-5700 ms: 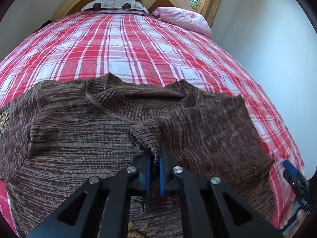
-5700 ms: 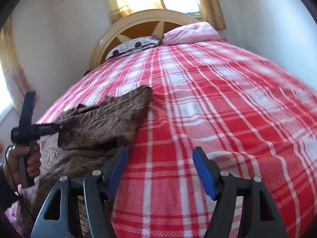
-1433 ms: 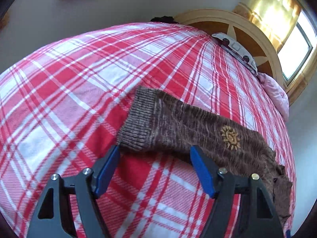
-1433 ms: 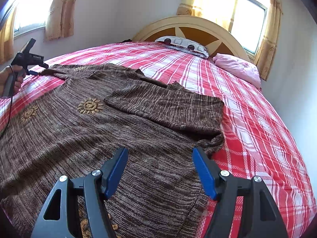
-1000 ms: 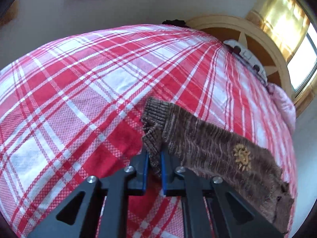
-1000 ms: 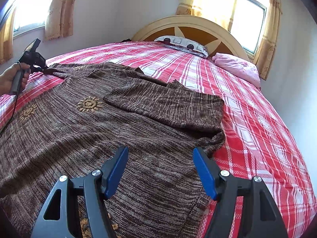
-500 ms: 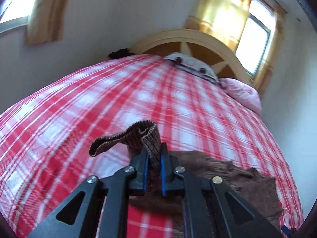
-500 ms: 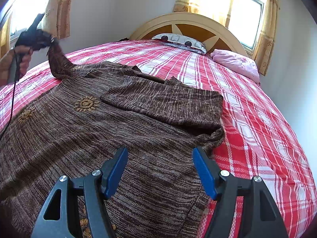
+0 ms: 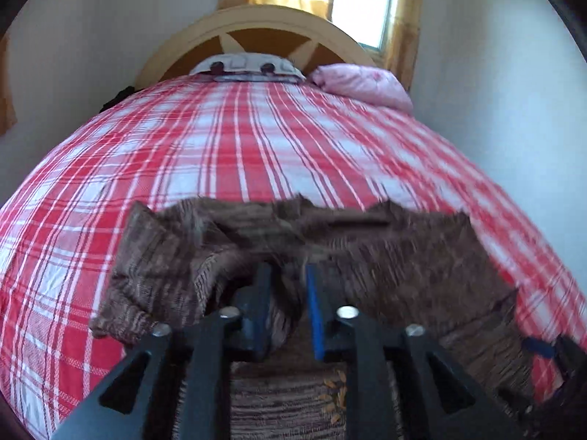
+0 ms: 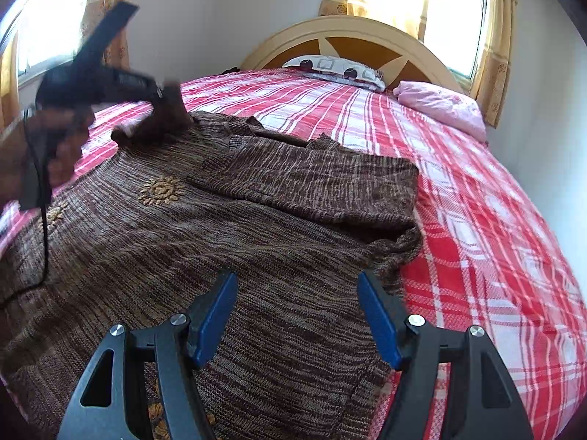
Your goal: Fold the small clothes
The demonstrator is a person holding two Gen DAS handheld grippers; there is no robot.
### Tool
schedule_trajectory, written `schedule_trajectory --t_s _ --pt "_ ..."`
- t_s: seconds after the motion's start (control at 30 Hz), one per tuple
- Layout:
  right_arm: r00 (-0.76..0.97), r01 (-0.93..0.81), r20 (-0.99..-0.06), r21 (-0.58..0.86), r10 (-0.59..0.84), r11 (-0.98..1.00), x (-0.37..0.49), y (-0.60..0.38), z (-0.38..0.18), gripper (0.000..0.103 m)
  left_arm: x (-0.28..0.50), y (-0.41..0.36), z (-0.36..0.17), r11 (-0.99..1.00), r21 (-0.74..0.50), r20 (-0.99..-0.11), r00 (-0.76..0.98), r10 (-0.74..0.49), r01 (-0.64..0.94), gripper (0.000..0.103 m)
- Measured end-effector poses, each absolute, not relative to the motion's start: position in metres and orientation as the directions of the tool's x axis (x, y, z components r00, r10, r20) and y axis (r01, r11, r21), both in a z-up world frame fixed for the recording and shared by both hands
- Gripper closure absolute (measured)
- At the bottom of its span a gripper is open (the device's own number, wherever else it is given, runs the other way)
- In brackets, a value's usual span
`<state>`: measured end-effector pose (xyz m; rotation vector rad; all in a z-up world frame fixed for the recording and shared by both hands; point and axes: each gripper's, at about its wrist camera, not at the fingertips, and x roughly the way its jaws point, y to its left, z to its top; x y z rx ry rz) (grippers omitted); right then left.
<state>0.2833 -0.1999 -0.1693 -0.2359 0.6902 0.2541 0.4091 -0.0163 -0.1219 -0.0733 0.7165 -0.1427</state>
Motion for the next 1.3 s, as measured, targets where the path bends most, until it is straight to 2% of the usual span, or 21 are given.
schedule_trajectory --t_s 0.03,0.07,0.1,0.2,0.3,0.4,0.47,0.6,0.73,0.8,0.9,1.0,1.07,1.2,1.3 --pt "0.740 -0.309 -0.654 -0.121 0.158 0.943 0.282 -0.200 -0.170 0.034 0.404 -0.020 -0.123 0.989 -0.082 -0.647 0.748 -0.145 0.121 0.057" --pt "0.735 -0.312 -0.657 -0.106 0.169 0.944 0.283 -0.202 -0.170 0.034 0.397 -0.020 -0.122 0.991 -0.051 -0.635 0.762 -0.131 0.127 0.041" --pt "0.730 -0.314 -0.660 -0.092 0.179 0.945 0.284 -0.204 -0.171 0.034 0.391 -0.018 -0.119 0.991 -0.031 -0.620 0.775 -0.120 0.129 0.030" --pt "0.723 -0.314 -0.664 -0.070 0.191 0.947 0.285 -0.205 -0.172 0.034 0.375 0.003 -0.111 0.992 0.003 -0.583 0.806 -0.100 0.124 0.020" --pt "0.721 -0.307 -0.667 -0.064 0.188 0.950 0.286 -0.207 -0.173 0.034 0.375 0.039 -0.110 0.996 0.085 -0.566 0.823 0.038 0.013 0.009" --pt "0.700 -0.323 -0.685 -0.055 0.200 0.945 0.285 -0.204 -0.165 0.034 0.390 0.089 -0.125 0.969 0.173 -0.608 0.754 0.247 -0.179 0.009" --pt "0.683 -0.353 -0.697 -0.056 0.216 0.934 0.284 -0.198 -0.156 0.034 0.399 0.117 -0.138 0.959 0.142 -0.650 0.708 0.277 -0.245 0.009" --pt "0.650 -0.408 -0.705 -0.010 0.283 0.913 0.298 -0.171 -0.121 0.034 0.415 0.146 -0.167 0.960 0.031 -0.758 0.620 0.204 -0.279 0.009" --pt "0.597 -0.411 -0.722 0.101 0.351 0.906 0.336 -0.142 -0.104 0.034 0.409 0.142 -0.169 0.970 -0.012 -0.747 0.648 0.153 -0.242 0.009" --pt "0.598 -0.423 -0.728 0.069 0.336 0.903 0.353 -0.120 -0.102 0.034 0.405 0.140 -0.169 0.972 -0.017 -0.737 0.660 0.145 -0.233 0.007" --pt "0.603 -0.449 -0.743 -0.015 0.290 0.893 0.378 -0.072 -0.109 0.035 0.393 0.144 -0.164 0.974 -0.061 -0.709 0.696 0.113 -0.220 0.000" --pt "0.594 -0.480 -0.759 -0.069 0.266 0.874 0.392 -0.039 -0.121 0.035 0.391 0.151 -0.164 0.969 -0.108 -0.703 0.707 0.083 -0.222 0.000" --pt "0.604 -0.500 -0.764 -0.142 0.226 0.854 0.397 -0.016 -0.132 0.040 0.396 0.156 -0.166 0.963 -0.145 -0.708 0.703 0.059 -0.227 0.000" --pt "0.626 -0.543 -0.764 -0.284 0.156 0.790 0.403 0.021 -0.154 0.042 0.396 0.165 -0.168 0.950 -0.202 -0.710 0.703 0.025 -0.238 0.000" --pt "0.611 -0.551 -0.778 -0.286 0.146 0.784 0.415 0.028 -0.165 0.042 0.394 0.167 -0.169 0.945 -0.219 -0.709 0.705 0.015 -0.241 0.000"
